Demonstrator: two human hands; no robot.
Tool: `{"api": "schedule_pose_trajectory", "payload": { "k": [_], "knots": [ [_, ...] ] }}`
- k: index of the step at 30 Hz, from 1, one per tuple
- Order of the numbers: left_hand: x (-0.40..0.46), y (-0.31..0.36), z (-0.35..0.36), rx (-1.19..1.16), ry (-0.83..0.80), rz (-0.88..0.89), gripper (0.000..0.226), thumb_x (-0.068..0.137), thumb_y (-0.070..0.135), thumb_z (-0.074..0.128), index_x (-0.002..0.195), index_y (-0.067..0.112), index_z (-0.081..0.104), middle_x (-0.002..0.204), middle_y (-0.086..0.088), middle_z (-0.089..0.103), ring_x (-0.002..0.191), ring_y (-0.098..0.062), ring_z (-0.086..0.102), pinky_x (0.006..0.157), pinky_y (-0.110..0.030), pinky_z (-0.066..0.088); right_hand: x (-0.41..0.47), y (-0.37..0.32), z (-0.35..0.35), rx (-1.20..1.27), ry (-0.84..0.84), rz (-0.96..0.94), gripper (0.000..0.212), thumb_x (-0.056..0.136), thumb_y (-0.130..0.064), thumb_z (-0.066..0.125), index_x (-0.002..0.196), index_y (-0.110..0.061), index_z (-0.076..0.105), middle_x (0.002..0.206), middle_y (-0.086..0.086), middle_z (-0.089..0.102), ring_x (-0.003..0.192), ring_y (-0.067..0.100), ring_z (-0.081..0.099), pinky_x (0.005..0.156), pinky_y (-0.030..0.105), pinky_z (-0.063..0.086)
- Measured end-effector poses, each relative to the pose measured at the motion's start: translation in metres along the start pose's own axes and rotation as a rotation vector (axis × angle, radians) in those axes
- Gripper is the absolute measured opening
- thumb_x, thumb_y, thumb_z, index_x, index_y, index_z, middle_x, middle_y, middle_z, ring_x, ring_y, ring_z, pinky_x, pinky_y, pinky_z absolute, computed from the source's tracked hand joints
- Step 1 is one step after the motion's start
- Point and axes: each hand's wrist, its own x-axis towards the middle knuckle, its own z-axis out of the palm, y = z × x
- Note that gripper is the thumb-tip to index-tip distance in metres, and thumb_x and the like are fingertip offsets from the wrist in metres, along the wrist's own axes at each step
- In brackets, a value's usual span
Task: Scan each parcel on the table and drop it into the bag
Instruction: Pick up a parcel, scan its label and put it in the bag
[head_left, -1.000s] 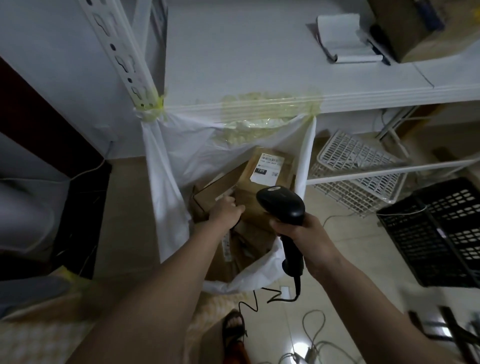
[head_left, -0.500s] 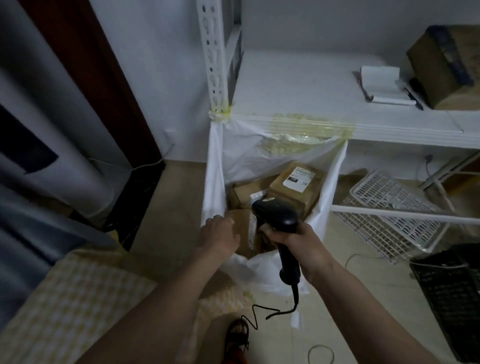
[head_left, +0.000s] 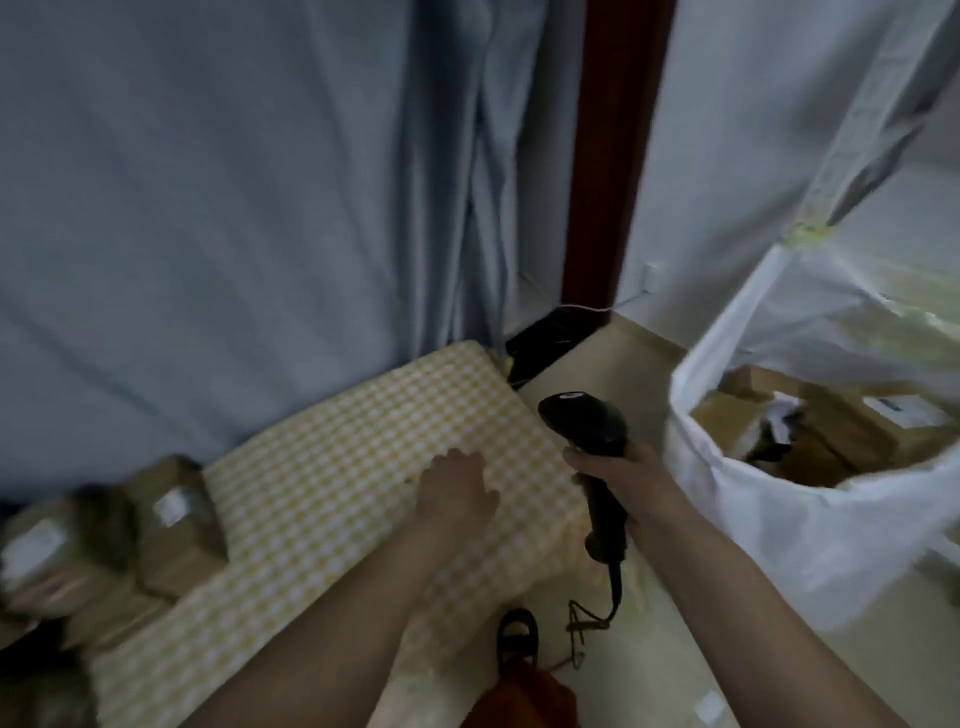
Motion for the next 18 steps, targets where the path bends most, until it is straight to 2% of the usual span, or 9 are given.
{"api": "schedule_pose_trajectory", "payload": {
  "k": [4,9,12,18],
  "knots": [
    [-0.069,-0.084,-0.012,-0.072,0.057,-0.216,0.051,0.094,0.041,0.053,0.14,0.019,0.046,0.138,-0.008,0.048,0.128,-0.027,0.044,0.101,-0.034,0.042,-0.024,0.006,0.084,-0.109,-0.217,-0.02,0.025,0.082,-0.009,0.072,0.104,0.0,0.064,0.076,0.008,0.06,0.073,0.022,0.059,0.069,0.034,0.045],
    [-0.136,-0.179,-0.013,-0.169,0.106,-0.437,0.048,0.095,0.043,0.052,0.137,0.019,0.049,0.137,-0.008,0.047,0.128,-0.027,0.043,0.1,-0.037,0.044,-0.06,0.021,0.181,-0.23,-0.429,-0.028,0.023,0.082,-0.012,0.073,0.103,-0.004,0.066,0.084,0.009,0.063,0.079,0.022,0.061,0.073,0.035,0.045],
    [-0.163,-0.226,-0.007,-0.224,0.116,-0.524,0.05,0.095,0.044,0.053,0.138,0.02,0.048,0.139,-0.007,0.046,0.129,-0.025,0.043,0.101,-0.036,0.044,-0.075,0.033,0.231,-0.298,-0.509,-0.026,0.023,0.082,-0.012,0.073,0.102,-0.004,0.066,0.084,0.01,0.063,0.082,0.024,0.061,0.076,0.036,0.045],
    [-0.205,-0.324,-0.004,-0.33,0.108,-0.644,0.05,0.093,0.042,0.056,0.138,0.022,0.049,0.141,-0.007,0.045,0.131,-0.025,0.043,0.103,-0.035,0.041,-0.091,0.053,0.336,-0.357,-0.609,0.0,0.022,0.082,-0.01,0.072,0.1,0.001,0.066,0.078,0.01,0.058,0.076,0.023,0.057,0.075,0.034,0.043]
  ]
}}
